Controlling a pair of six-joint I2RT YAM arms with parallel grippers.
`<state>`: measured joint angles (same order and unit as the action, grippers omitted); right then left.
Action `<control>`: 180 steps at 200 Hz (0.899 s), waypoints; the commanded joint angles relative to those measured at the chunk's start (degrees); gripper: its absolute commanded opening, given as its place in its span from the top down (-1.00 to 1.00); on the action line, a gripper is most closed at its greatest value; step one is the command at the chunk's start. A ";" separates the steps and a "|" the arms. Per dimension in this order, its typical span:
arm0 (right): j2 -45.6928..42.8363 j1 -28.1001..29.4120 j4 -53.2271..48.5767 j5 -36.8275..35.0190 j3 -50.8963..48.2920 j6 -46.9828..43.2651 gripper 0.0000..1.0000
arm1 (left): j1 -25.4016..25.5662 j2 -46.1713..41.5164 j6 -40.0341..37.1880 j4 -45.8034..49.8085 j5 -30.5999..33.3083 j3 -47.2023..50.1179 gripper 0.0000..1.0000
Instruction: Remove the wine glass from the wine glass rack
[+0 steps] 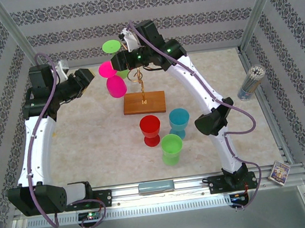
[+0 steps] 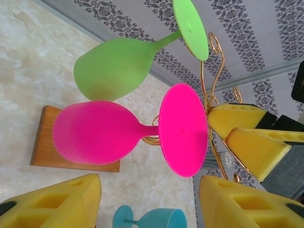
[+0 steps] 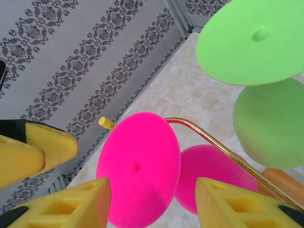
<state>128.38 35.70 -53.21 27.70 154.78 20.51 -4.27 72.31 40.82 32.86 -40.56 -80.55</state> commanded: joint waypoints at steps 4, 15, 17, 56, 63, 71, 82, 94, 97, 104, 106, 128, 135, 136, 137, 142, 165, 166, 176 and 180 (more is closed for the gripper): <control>1.04 -0.59 -0.45 -0.72 1.78 -1.60 -0.01 | -1.00 -1.59 0.29 -2.46 -1.27 0.70 -0.15; 1.17 -0.59 -0.32 -0.42 1.88 -1.45 -0.01 | -1.09 -1.74 0.28 -2.53 -1.25 0.84 -0.14; 1.24 -0.56 -0.32 -0.38 1.87 -1.44 -0.01 | -1.09 -1.76 0.29 -2.47 -1.27 0.90 -0.14; 1.35 -0.46 -0.31 -0.03 1.85 -1.35 0.00 | -1.18 -2.17 0.33 -2.54 -1.27 1.32 -0.15; 1.44 -0.41 -0.32 0.11 1.86 -1.35 0.00 | -1.26 -2.10 0.46 -2.63 -1.36 1.36 -0.14; 1.44 -0.39 -0.31 0.31 1.84 -1.35 0.00 | -1.33 -2.26 0.49 -2.64 -1.37 1.45 -0.14; 1.46 -0.38 -0.28 0.39 1.91 -1.27 0.01 | -1.35 -2.26 0.44 -2.64 -1.35 1.51 -0.14; 1.52 -0.37 -0.23 0.64 1.89 -1.26 0.01 | -1.44 -2.43 0.42 -2.67 -1.44 1.54 -0.15; 1.52 -0.37 -0.23 0.68 1.89 -1.26 0.01 | -1.44 -2.41 0.48 -2.70 -1.45 1.54 -0.14; 1.53 -0.37 -0.24 0.76 1.89 -1.21 0.02 | -1.53 -2.49 0.49 -2.63 -1.39 1.61 -0.14; 1.53 -0.37 -0.27 0.77 1.85 -1.21 0.03 | -1.53 -2.52 0.49 -2.67 -1.44 1.62 -0.15; 1.61 -0.37 -0.24 1.04 1.89 -1.09 0.03 | -1.70 -2.71 0.47 -2.63 -1.41 1.71 -0.14; 1.69 -0.29 -0.25 1.25 1.99 -1.09 0.04 | -1.71 -2.74 0.49 -2.66 -1.47 1.72 -0.14; 1.70 -0.29 -0.24 1.27 1.91 -1.09 0.04 | -1.71 -2.77 0.49 -2.69 -1.51 1.76 -0.14; 1.70 -0.28 -0.28 1.29 1.97 -1.09 0.05 | -1.70 -2.82 0.45 -2.66 -1.53 1.78 -0.14; 1.70 -0.37 -0.23 1.30 1.92 -1.11 0.05 | -1.79 -2.80 0.49 -2.63 -1.45 1.85 -0.14; 1.70 -0.20 -0.27 1.48 1.85 -1.18 0.06 | -1.88 -2.98 0.52 -2.72 -1.50 2.07 -0.15; 1.70 -0.20 -0.29 1.48 1.85 -1.18 0.06 | -1.88 -2.97 0.55 -2.80 -1.48 2.11 -0.14; 1.70 -0.28 -0.23 1.52 1.92 -1.18 0.06 | -1.97 -3.10 0.56 -2.81 -1.52 2.16 -0.14; 1.70 -0.26 -0.23 1.63 1.88 -1.18 0.06 | -1.97 -3.06 0.63 -2.80 -1.47 2.16 -0.15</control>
<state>129.08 35.73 -53.47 27.99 154.78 20.14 -5.39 70.59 40.99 32.47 -40.77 -79.20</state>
